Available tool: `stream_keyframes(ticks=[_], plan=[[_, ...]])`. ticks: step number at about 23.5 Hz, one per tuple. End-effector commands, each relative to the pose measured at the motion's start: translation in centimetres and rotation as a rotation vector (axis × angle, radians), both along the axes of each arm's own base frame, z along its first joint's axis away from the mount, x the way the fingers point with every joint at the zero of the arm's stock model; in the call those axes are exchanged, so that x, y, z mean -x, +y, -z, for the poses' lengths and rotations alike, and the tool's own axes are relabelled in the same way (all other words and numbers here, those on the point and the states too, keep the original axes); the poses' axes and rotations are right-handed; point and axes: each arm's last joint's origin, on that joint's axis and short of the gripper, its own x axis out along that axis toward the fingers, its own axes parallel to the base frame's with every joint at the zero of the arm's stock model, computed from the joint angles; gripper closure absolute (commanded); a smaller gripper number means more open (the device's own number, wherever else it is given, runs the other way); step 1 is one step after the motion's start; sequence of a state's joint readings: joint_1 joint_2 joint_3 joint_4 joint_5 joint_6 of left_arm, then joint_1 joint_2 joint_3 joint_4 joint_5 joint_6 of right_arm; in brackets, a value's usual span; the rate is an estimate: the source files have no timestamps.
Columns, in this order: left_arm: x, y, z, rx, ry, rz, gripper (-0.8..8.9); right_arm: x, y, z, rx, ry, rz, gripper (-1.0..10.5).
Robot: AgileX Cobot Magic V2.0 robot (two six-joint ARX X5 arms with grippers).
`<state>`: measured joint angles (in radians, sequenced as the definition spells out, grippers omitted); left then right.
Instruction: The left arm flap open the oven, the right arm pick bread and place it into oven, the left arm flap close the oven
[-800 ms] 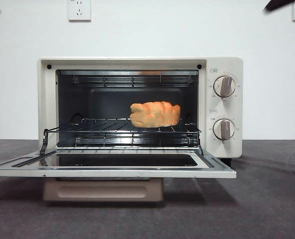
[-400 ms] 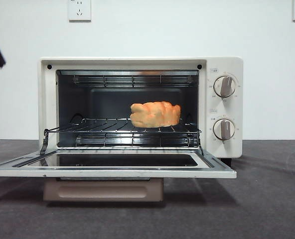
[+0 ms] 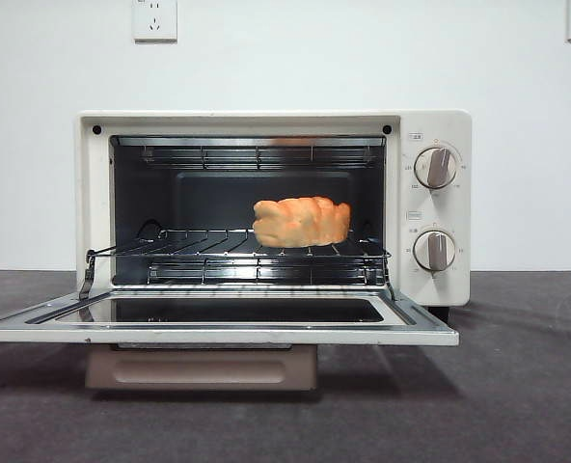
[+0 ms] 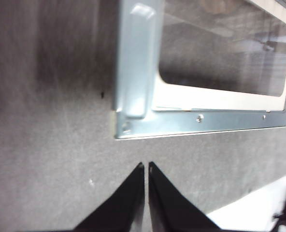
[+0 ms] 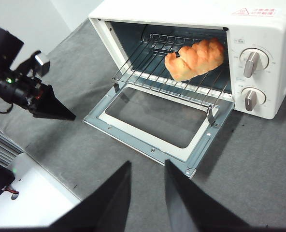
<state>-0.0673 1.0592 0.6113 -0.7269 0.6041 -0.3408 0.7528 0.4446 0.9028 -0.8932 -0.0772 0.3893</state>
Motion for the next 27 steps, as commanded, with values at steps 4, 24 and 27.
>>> stream_keyframes(ticks=[4,24,27], plan=[[0.7,0.5,2.8,0.026,0.05,-0.067,7.99,0.1,0.0,-0.5,0.004,-0.037,-0.024,8.6],[-1.7,0.9,6.7,0.193,0.101,-0.164,7.98,0.0,0.1,-0.6,-0.006,-0.051,-0.026,8.9],[-1.9,0.9,6.6,0.202,0.089,-0.178,7.98,0.0,0.1,-0.6,-0.006,-0.051,-0.026,8.9]])
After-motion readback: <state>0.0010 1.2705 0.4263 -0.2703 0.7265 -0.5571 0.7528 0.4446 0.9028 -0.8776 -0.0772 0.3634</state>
